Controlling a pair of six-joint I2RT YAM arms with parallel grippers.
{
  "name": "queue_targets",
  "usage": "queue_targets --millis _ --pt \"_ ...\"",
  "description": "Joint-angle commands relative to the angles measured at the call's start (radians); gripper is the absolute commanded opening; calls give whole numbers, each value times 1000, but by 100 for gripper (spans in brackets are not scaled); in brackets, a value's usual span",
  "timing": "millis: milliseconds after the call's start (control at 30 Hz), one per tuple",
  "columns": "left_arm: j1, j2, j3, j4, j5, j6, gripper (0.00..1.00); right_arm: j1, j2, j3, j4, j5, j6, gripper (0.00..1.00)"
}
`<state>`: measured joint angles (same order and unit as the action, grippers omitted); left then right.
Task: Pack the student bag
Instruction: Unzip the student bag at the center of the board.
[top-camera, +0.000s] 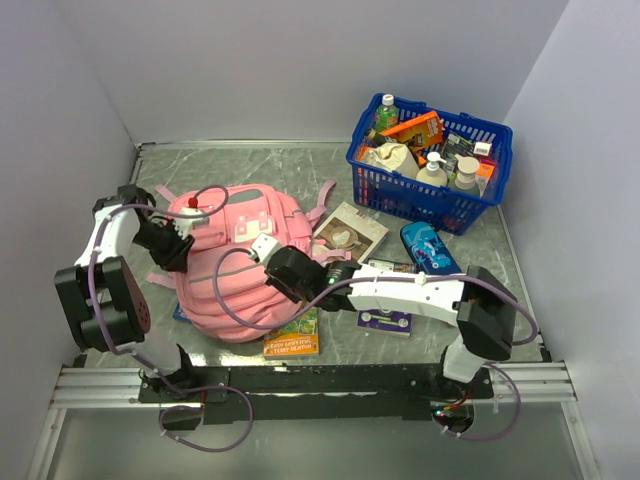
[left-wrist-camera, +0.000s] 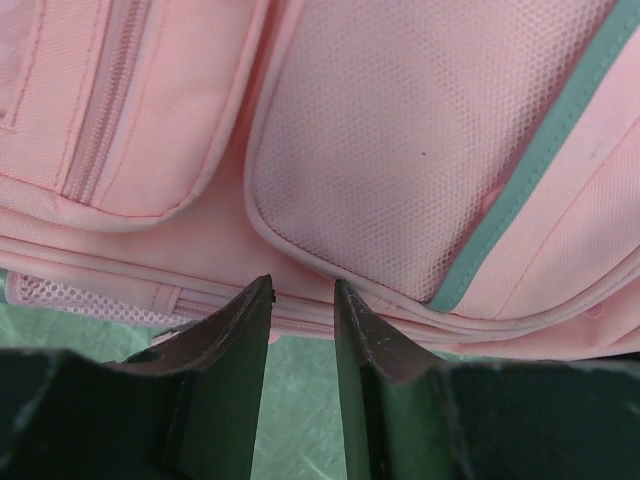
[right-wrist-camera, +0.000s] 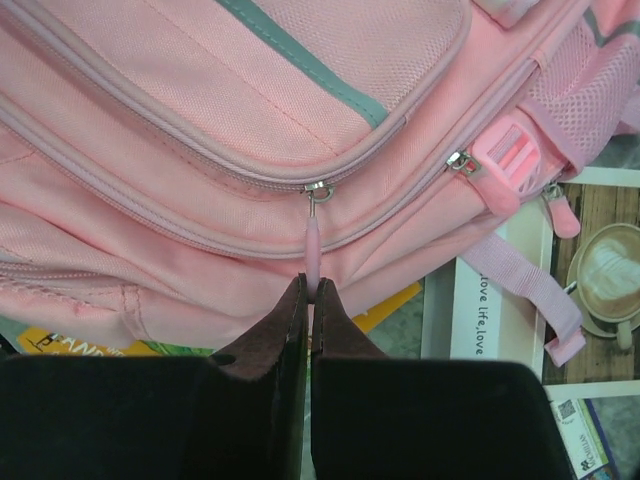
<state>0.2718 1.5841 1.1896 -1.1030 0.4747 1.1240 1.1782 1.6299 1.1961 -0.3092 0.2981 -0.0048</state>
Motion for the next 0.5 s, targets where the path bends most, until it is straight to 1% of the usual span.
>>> queue_targets --millis 0,67,100,133,200,333,467 --pt "-2 -50 -39 11 12 80 36 3 48 108 4 4 57 0" --pt "-2 -68 -73 14 12 89 36 1 74 140 -4 -26 71 0" --pt "-2 -91 -85 12 16 88 36 1 106 187 -14 -39 84 0" --pt "-2 -104 -109 6 22 94 36 3 125 218 -65 -62 104 0" --pt "-3 -146 -140 -4 50 105 36 14 163 279 -91 -95 147 0" --pt "-13 -202 -225 41 61 103 36 41 174 306 -122 -111 187 0" --pt "-22 -194 -199 3 111 97 36 43 156 318 -110 -109 197 0"
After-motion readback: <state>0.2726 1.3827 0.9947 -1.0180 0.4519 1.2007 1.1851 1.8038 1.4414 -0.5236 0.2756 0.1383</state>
